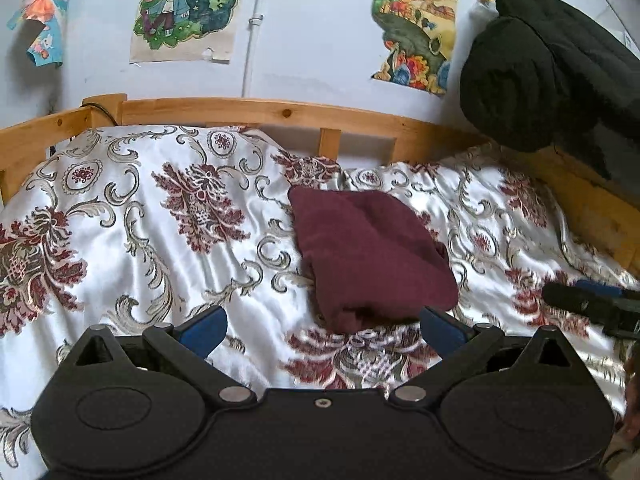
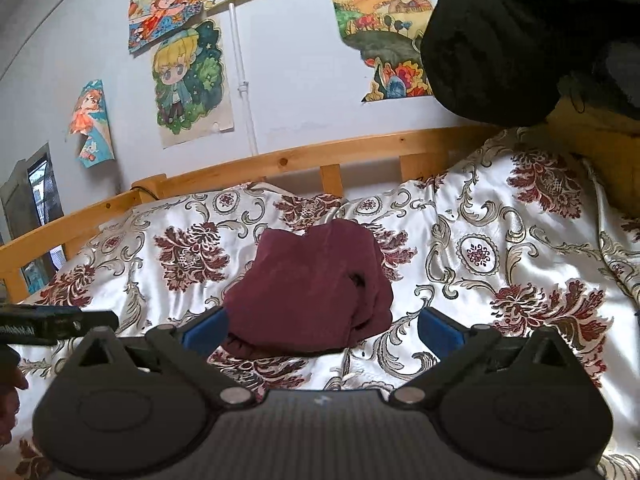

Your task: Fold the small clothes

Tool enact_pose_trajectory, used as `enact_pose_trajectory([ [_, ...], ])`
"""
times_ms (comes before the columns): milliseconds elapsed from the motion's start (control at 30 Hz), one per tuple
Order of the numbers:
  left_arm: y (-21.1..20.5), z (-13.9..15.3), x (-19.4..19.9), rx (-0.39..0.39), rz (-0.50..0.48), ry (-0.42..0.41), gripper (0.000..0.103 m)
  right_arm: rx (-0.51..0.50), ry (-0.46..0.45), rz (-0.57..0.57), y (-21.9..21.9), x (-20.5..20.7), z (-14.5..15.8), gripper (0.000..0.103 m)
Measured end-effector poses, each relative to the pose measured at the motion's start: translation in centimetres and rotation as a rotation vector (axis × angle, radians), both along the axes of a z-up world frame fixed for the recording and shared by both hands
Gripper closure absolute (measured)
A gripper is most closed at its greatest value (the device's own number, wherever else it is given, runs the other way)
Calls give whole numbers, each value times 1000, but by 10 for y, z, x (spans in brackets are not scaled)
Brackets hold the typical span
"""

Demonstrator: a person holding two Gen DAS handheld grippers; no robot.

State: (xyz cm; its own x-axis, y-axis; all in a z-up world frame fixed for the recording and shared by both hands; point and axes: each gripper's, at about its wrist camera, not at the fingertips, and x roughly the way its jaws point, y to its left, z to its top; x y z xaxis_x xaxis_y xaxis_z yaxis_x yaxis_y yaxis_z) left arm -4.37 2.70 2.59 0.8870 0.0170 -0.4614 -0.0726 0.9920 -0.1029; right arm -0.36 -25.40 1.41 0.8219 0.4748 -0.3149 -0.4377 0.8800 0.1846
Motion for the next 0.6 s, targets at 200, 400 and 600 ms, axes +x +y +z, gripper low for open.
enact_pose_trajectory([
  [200,7,-7,-12,-18,19,13,1,-14,-18,-2,3,-9,1,0],
  [400,13,-10,-14,-26,39,13,1,-15,3,2,5,-5,-3,0],
  [600,11,-10,-12,-23,35,18,1,-4,15,-1,3,-4,-5,0],
])
